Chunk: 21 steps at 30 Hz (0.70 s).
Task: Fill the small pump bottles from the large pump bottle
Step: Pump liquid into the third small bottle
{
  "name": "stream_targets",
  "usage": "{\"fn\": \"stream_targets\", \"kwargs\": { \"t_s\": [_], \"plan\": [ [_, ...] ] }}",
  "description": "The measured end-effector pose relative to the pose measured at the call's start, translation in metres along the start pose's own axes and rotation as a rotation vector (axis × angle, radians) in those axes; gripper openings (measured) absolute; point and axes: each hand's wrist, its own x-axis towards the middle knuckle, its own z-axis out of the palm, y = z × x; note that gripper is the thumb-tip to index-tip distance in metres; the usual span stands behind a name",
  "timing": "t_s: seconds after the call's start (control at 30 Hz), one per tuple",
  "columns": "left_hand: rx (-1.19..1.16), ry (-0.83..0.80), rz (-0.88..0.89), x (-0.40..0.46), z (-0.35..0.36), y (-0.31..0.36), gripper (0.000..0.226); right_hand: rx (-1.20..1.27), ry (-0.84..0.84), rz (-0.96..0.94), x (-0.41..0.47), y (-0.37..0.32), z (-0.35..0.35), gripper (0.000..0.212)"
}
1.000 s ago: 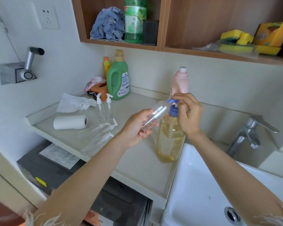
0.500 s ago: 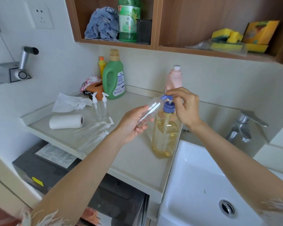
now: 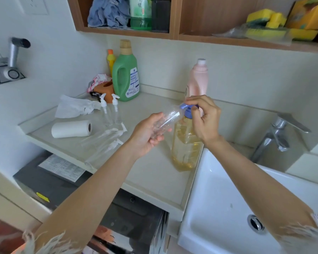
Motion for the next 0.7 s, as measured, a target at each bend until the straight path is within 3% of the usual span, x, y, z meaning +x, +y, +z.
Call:
{"fn": "stream_targets", "kwargs": {
  "t_s": [0.4,0.7],
  "plan": [
    [-0.051,-0.108,0.004,-0.005,0.002,0.006,0.034,-0.002,-0.206,0.032,0.031,-0.014,-0.025,0.038],
    [-0.026,-0.091,0.001,-0.003,0.002,-0.004,0.029,0.122,-0.029,0.146,0.007,-0.007,-0.006,0.038]
  ]
}}
